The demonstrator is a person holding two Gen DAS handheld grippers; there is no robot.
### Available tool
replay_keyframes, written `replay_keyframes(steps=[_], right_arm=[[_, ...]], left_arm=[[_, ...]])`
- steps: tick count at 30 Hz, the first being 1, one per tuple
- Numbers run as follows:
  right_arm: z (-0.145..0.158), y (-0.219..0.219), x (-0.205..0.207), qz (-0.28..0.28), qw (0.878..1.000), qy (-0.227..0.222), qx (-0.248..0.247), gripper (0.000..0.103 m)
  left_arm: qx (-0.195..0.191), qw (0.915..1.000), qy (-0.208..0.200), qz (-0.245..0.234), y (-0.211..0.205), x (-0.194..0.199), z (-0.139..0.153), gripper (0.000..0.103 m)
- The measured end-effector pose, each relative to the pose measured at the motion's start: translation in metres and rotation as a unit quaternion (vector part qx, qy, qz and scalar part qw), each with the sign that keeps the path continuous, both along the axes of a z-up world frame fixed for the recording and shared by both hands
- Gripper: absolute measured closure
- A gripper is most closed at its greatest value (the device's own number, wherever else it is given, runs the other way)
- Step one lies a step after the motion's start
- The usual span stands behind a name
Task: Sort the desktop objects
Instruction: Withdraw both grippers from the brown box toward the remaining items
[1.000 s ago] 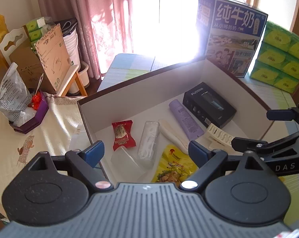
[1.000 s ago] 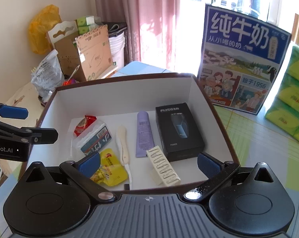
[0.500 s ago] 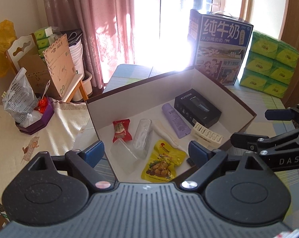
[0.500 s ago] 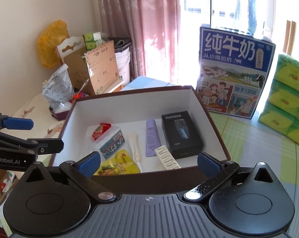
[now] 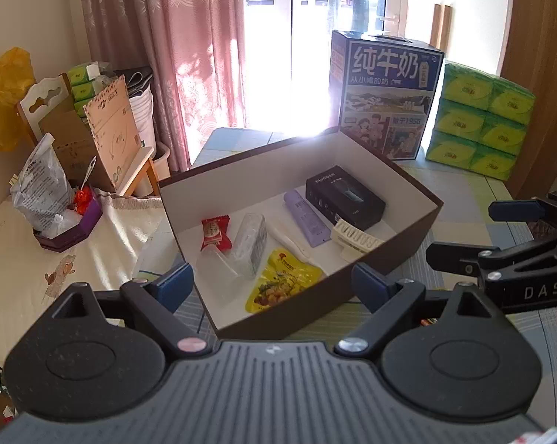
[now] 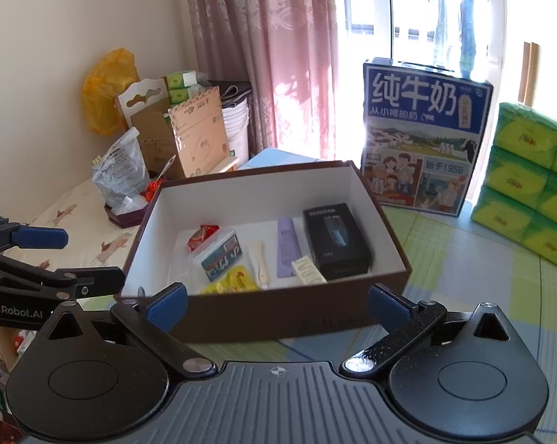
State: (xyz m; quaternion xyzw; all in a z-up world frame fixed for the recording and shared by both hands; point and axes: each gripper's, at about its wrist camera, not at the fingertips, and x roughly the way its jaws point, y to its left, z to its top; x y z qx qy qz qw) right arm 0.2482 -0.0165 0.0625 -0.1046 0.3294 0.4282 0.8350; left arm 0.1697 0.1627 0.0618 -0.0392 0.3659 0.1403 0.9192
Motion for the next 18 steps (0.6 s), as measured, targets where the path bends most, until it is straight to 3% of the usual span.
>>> replay_keyframes(steps=[18], right_arm=[[-0.027,-0.063,-0.034,-0.011,0.999,0.041,-0.02,0.002]], left_arm=[[-0.021,0.9989,0.036,-0.022,-0.046,-0.041,-0.027,0.011]])
